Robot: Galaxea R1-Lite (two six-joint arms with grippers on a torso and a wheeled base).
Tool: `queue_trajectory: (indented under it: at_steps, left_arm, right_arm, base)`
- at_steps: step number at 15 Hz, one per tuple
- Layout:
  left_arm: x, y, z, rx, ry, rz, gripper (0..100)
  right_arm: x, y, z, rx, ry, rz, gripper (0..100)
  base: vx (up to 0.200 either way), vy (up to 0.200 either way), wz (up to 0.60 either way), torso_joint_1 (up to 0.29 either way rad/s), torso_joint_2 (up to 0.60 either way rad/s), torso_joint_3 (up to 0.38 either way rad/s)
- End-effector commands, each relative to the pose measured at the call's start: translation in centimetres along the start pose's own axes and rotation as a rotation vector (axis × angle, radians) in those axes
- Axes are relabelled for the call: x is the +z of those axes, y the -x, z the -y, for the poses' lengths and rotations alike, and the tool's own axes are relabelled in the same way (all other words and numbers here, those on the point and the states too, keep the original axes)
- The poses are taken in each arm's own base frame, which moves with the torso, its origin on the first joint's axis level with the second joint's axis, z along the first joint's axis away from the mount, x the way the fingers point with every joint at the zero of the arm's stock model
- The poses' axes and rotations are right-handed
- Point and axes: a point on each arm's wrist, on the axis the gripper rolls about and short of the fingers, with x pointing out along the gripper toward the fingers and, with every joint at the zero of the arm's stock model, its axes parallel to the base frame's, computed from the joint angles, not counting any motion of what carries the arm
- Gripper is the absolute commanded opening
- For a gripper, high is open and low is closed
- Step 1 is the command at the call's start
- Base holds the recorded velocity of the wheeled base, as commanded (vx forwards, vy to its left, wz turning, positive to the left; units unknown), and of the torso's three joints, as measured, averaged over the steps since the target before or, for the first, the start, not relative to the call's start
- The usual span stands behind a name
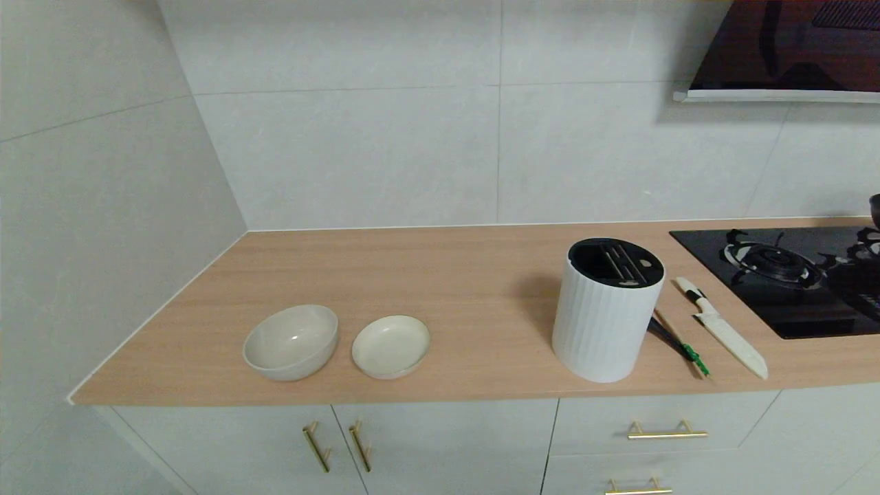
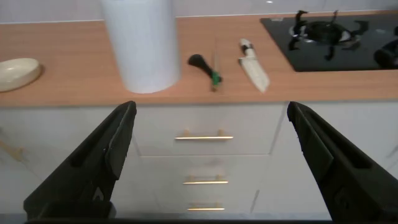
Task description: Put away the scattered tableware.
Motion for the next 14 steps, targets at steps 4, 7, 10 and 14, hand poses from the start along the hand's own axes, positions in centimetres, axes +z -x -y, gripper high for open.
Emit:
queue_trajectory:
  at_steps: [4,7,10,14]
  left_arm:
    - [0.00,0.00,0.00,0.000,0.000,0.000,100]
    - [0.00,0.00,0.00,0.000,0.000,0.000,100]
    - [-0.02,0.00,0.00,0.000,0.000,-0.002,100]
    - [-0.02,0.00,0.00,0.000,0.000,-0.002,100]
  right_arm:
    - [0.00,-0.01,0.00,0.001,0.000,-0.001,100]
    - [0.00,-0.01,0.00,0.001,0.000,-0.001,100]
    - [0.00,-0.01,0.00,0.001,0.000,-0.001,100]
    - [0.00,-0.01,0.00,0.001,0.000,-0.001,100]
  base:
    - [0.000,0.200,0.00,0.000,0.00,0.001]
    - [0.000,0.200,0.00,0.002,0.00,0.001]
    - [0.000,0.200,0.00,0.002,0.00,0.004]
    - [0.000,0.200,0.00,0.002,0.00,0.005]
